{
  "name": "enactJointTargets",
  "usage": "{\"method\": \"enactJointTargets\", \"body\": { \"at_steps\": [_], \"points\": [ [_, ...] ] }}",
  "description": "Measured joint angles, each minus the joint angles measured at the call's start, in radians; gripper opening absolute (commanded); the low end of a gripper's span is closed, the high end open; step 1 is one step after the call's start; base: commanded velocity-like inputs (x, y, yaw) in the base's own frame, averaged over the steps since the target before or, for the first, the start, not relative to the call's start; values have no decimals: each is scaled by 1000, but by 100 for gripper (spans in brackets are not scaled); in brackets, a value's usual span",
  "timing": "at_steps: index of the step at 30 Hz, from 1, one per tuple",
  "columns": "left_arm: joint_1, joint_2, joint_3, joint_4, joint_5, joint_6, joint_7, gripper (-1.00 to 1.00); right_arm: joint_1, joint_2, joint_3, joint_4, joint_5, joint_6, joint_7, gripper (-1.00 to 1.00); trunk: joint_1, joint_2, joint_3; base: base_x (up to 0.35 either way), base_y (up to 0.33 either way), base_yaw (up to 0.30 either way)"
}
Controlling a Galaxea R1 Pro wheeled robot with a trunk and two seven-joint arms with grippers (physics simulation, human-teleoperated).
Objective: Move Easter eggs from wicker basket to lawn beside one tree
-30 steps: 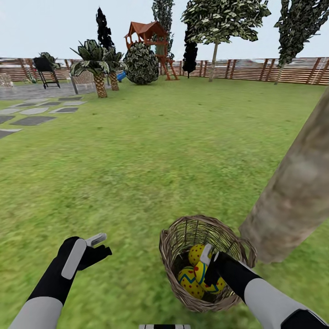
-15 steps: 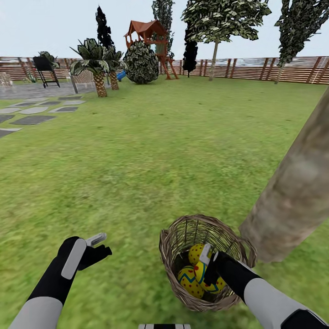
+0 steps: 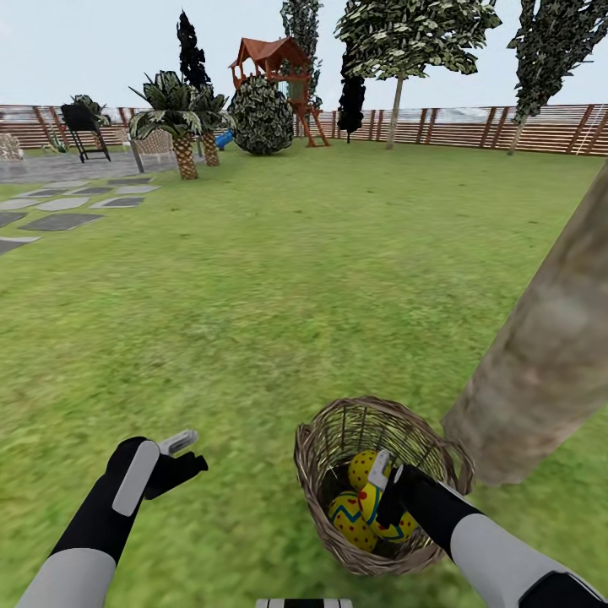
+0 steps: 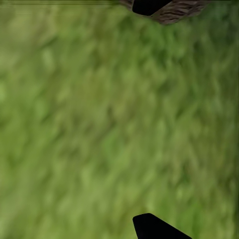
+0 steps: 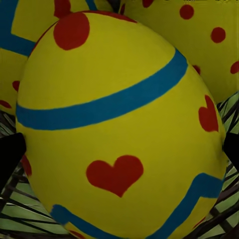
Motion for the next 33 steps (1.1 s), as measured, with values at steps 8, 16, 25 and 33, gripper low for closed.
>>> {"method": "enactJointTargets", "body": {
  "at_steps": [8,16,25,33],
  "points": [
    [0,-12,-2,0,2,1,0,100,1,2,0,8,-11,1,1,-100,0,0,4,0,0,0],
    [0,-13,-2,0,1,1,0,100,1,2,0,19,-21,5,2,-100,-2,1,19,0,0,0],
    [0,-13,-2,1,1,1,0,100,1,3,1,19,-20,5,2,-100,-3,2,31,0,0,0],
    [0,-14,-5,3,1,1,1,100,1,3,0,18,-20,4,2,-100,-7,4,62,0,0,0]
  ]
}}
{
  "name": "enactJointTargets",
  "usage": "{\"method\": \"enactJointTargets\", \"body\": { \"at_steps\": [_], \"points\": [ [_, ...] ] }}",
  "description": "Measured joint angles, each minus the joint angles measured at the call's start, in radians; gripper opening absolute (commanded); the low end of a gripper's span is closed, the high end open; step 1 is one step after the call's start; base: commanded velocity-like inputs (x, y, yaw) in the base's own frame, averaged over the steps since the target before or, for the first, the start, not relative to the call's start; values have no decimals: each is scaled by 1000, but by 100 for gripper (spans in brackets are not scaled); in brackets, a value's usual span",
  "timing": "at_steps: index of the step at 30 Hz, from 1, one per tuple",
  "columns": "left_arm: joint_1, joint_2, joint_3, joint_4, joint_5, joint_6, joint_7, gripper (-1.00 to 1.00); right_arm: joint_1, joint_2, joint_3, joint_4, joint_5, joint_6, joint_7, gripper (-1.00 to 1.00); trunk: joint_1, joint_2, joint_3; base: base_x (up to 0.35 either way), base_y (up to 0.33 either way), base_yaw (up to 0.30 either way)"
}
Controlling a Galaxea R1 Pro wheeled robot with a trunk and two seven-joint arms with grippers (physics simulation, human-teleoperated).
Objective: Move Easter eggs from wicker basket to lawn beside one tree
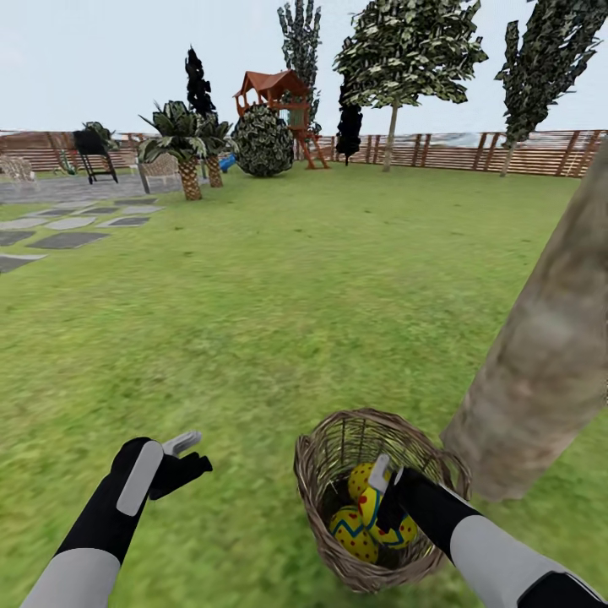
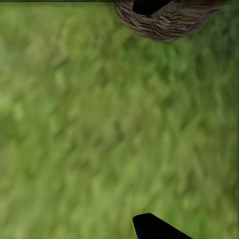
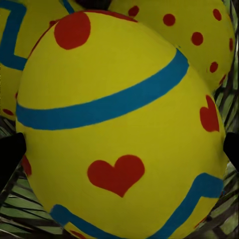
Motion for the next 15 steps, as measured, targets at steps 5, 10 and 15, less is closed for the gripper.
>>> {"method": "enactJointTargets", "body": {
  "at_steps": [5,10,15],
  "points": [
    [0,0,0,0,0,0,0,100,0,0,1,-2,1,-1,1,-100,-19,35,16,0,0,0],
    [0,0,0,1,0,0,0,100,1,0,1,-7,0,0,29,-100,-38,70,31,0,0,0],
    [0,0,-1,2,0,0,0,100,1,0,1,-11,1,1,55,-100,-57,105,47,0,0,0]
  ]
}}
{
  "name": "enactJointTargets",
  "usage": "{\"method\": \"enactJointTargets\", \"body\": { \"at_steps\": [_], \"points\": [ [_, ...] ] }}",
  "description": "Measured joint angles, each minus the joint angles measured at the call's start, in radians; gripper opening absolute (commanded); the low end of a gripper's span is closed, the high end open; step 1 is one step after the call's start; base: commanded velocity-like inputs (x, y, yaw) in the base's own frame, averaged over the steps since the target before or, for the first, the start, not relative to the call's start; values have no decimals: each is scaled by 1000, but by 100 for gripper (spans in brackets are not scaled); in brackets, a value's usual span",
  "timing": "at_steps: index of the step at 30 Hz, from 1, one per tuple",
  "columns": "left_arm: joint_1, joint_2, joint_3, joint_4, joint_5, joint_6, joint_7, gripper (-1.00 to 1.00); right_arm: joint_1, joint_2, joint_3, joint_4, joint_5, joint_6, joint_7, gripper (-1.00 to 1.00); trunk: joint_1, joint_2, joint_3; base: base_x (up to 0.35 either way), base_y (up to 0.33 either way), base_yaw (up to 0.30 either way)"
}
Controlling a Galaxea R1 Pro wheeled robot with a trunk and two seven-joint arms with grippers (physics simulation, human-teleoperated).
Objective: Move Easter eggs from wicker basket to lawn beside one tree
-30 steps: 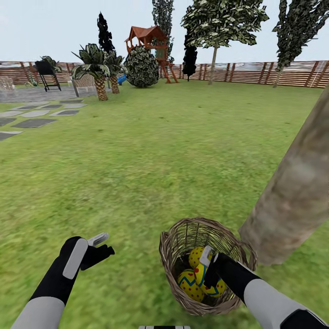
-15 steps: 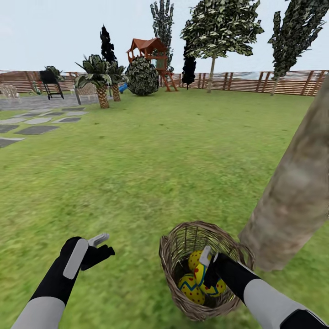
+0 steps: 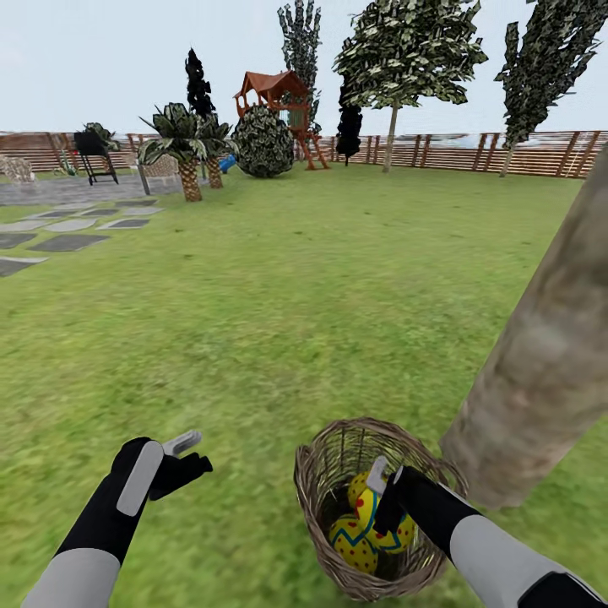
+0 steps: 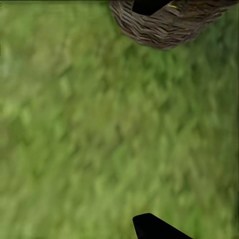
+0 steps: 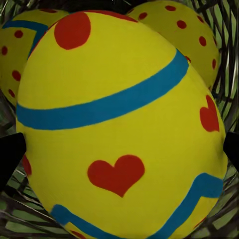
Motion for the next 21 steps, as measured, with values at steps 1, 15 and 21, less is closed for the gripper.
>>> {"method": "enactJointTargets", "body": {
  "at_steps": [1,15,21],
  "points": [
    [0,0,0,2,0,0,0,100,0,0,0,0,0,0,0,-100,-4,7,3,0,0,0],
    [-2,3,-1,11,0,1,1,100,0,-5,-12,-27,-11,-7,95,-100,-58,105,47,0,0,0],
    [-3,4,-2,11,0,2,1,100,7,-8,-13,-117,-12,-7,124,-100,-81,147,66,0,0,0]
  ]
}}
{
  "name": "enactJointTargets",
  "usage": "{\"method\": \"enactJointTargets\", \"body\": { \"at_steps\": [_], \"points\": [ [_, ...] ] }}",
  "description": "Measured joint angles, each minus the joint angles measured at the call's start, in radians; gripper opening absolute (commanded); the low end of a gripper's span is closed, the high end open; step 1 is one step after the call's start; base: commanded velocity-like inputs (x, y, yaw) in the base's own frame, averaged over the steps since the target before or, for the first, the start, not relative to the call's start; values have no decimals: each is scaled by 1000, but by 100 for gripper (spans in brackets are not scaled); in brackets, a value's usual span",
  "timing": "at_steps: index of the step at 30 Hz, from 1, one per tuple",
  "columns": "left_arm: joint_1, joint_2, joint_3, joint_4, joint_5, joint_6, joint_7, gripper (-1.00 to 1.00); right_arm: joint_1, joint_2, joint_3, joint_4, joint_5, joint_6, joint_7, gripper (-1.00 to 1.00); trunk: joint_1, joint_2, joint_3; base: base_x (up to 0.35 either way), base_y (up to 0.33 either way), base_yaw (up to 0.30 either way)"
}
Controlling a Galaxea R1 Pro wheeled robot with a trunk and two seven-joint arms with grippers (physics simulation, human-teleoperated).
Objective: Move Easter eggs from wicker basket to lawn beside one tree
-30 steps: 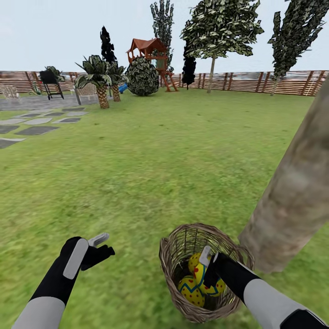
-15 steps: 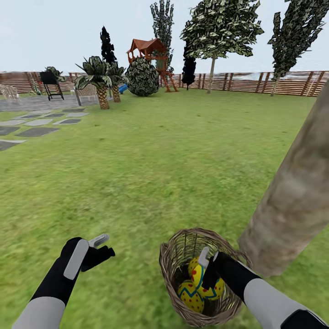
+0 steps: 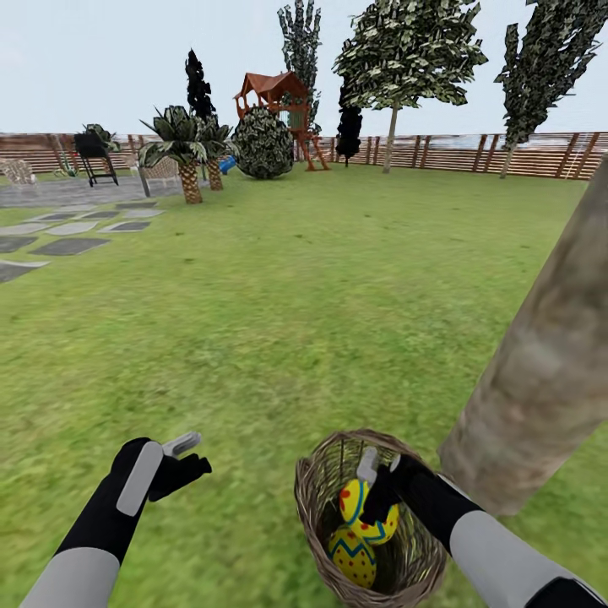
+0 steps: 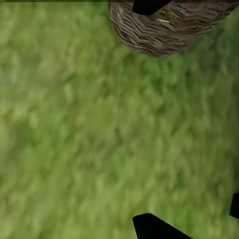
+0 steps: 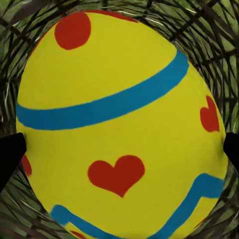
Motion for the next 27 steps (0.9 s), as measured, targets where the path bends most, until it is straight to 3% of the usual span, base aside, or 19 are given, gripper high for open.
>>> {"method": "enactJointTargets", "body": {
  "at_steps": [14,27],
  "points": [
    [0,-4,-1,0,0,1,1,100,0,-3,-1,-8,1,11,1,-100,-54,98,44,-55,0,0],
    [0,-4,-2,2,0,1,2,100,0,-3,-3,-10,-1,11,1,-100,-103,189,85,-149,0,0]
  ]
}}
